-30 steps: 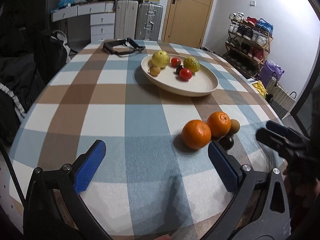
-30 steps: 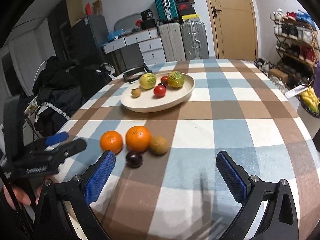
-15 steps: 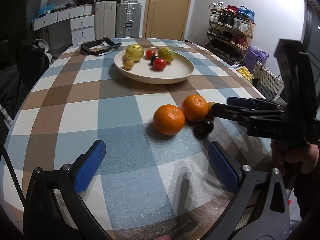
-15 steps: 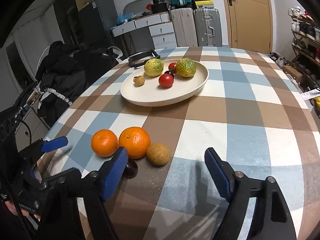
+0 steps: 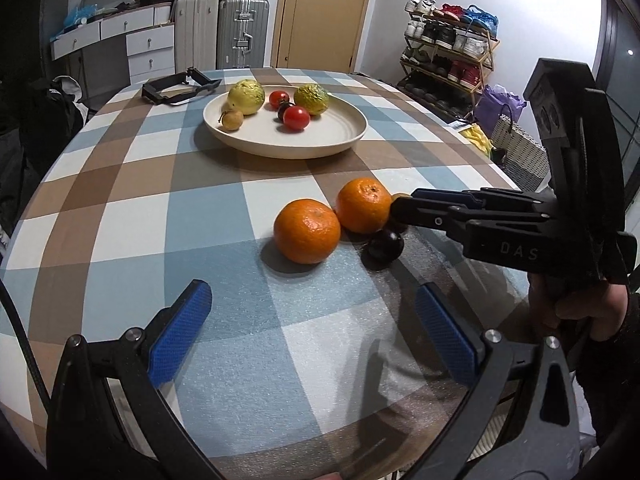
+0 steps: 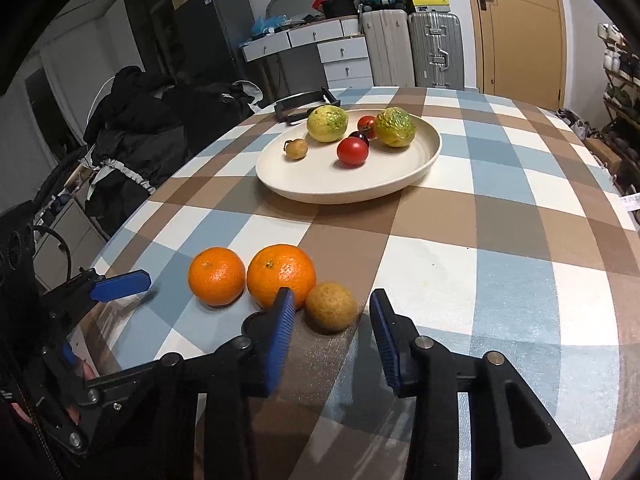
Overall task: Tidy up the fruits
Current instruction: 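Grasp the brown round fruit with the right tool, then grasp an orange with the left tool while the right tool holds the brown fruit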
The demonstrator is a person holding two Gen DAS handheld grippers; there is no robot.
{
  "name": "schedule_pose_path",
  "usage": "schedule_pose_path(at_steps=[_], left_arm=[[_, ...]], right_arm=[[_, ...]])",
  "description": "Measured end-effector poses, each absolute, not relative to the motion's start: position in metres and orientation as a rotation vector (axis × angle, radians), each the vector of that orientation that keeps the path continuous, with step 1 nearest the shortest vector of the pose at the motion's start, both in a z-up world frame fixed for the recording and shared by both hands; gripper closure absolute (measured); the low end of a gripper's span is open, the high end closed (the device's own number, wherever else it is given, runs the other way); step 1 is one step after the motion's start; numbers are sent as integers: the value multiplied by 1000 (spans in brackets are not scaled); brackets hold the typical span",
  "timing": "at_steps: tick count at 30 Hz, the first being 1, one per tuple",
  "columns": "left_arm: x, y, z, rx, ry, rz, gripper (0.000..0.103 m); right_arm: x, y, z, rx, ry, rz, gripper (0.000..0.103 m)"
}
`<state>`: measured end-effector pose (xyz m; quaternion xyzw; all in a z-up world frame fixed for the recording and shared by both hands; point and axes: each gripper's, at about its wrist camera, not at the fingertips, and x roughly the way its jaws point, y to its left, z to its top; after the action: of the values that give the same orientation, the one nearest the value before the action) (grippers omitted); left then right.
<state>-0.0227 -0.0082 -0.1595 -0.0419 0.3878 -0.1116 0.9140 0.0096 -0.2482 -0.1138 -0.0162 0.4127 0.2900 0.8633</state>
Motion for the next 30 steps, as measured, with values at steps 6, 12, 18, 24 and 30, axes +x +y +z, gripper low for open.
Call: schedule_pose_path(at_steps=[6,12,18,24,30], left_arm=[[-24,-15,-156,-63,787,-236,1],[-23,-16,-153,-57,784,-225,1],[-16,-10,-149,-64,779,-199,1],[-8,6,-143,-89,776,-177,1],[9,21,-141,-108,803,-202,2]], right_arm=[[10,-249,-115,-19,873,619,77],[7,-250,-113,-16,856,628,77],[1,-258,-109,4,836,619,78],[-4,-262,-109,-5,835,612,78],[-7,-267,-110,12,828,610,78]])
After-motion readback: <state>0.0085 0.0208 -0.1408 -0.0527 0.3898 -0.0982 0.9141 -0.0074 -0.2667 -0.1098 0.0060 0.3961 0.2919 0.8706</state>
